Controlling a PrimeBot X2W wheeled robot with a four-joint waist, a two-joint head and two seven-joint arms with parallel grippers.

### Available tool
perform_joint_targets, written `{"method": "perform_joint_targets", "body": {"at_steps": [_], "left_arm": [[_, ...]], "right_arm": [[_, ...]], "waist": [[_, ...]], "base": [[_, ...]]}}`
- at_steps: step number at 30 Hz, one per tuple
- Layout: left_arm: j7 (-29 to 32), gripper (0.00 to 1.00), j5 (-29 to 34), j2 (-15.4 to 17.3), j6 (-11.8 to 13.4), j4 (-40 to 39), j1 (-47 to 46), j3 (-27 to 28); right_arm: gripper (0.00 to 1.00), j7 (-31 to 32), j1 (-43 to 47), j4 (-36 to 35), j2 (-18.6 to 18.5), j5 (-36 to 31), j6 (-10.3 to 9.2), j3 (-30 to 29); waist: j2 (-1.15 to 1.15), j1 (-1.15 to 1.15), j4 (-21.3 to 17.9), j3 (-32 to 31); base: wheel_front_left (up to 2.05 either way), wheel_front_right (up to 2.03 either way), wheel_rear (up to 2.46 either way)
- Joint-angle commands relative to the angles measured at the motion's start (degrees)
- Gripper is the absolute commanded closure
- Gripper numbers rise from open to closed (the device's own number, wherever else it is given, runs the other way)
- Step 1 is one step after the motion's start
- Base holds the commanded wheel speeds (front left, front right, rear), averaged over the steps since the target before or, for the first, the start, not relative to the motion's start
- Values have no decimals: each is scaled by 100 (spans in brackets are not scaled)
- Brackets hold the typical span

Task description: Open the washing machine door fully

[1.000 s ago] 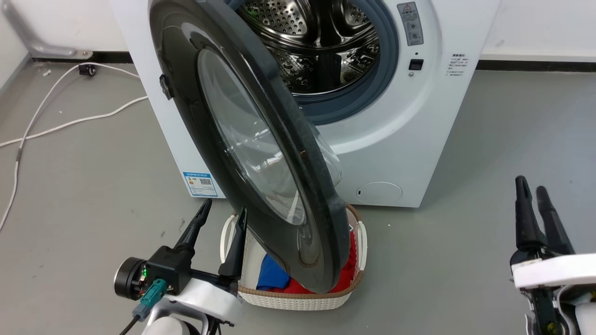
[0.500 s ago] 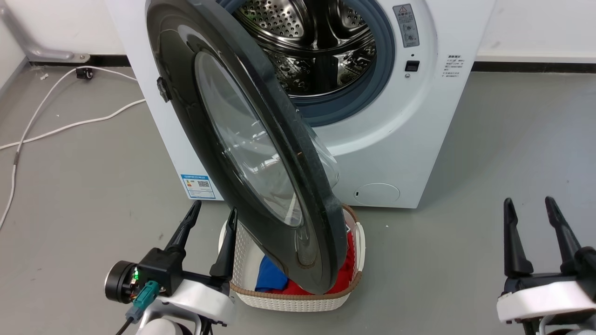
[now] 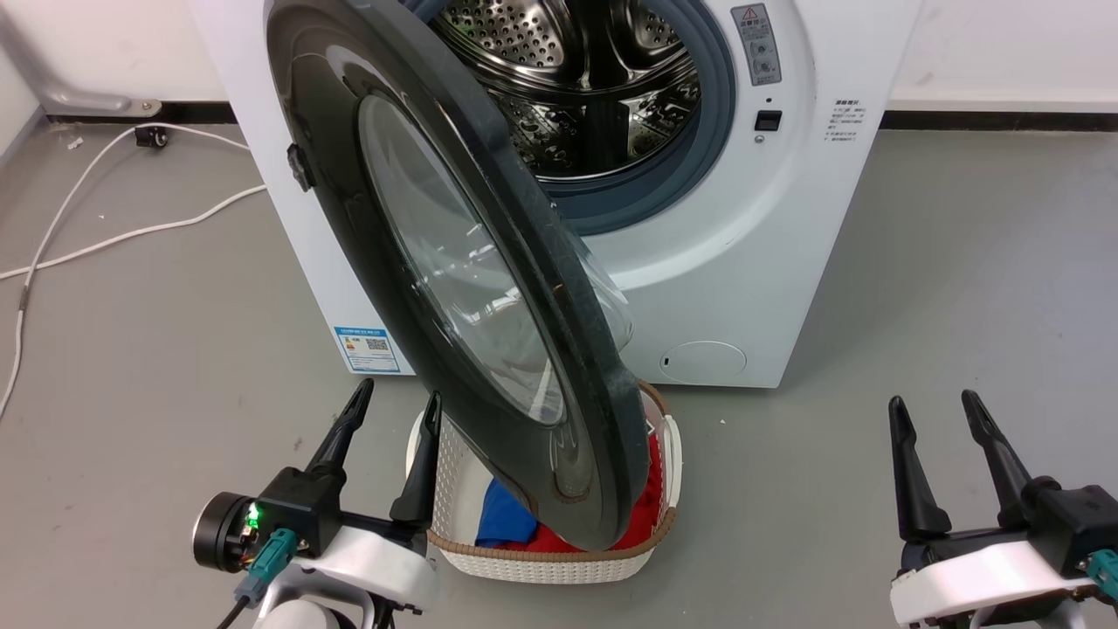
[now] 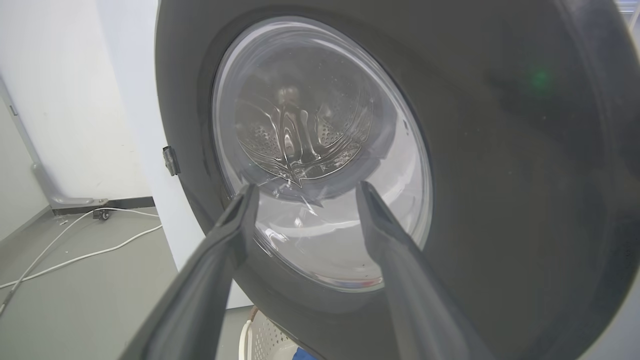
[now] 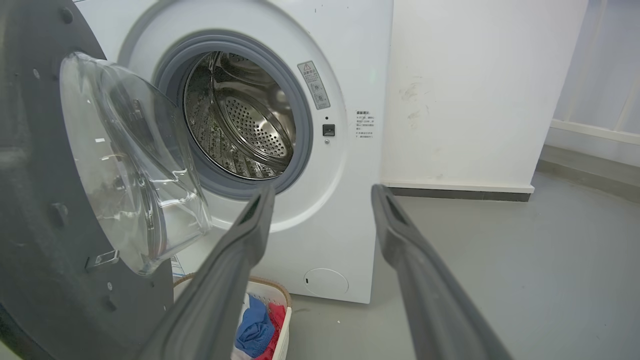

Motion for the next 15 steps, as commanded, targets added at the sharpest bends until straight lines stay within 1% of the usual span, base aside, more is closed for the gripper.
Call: {"method": "perform_joint_targets", "body": {"at_steps": [1, 11, 12, 14, 15], "left_arm": [[-15, 0, 29, 10, 5, 14, 6, 16], [-15, 0, 51, -5, 4, -1, -7, 5], [-15, 16, 41, -7, 4, 15, -7, -10], [-15, 96, 16, -4, 4, 35, -19, -27], [-15, 100, 15, 2, 4, 37, -27, -43]], "right_arm": [[0, 17, -40, 32, 19, 79, -1, 9], [0, 68, -91, 151, 20, 257, -1, -88], [0, 68, -94, 164, 20, 246, -1, -98], [0, 75, -106, 197, 20, 240, -1, -127], [0, 69, -112, 210, 20, 237, -1, -138]], "waist": [[0, 0, 4, -4], [0, 0, 14, 34], [0, 0, 18, 34], [0, 0, 26, 38], [0, 0, 30, 35]], "base": [[0, 0, 0], [0, 0, 0], [0, 0, 0], [0, 0, 0], [0, 0, 0]]}}
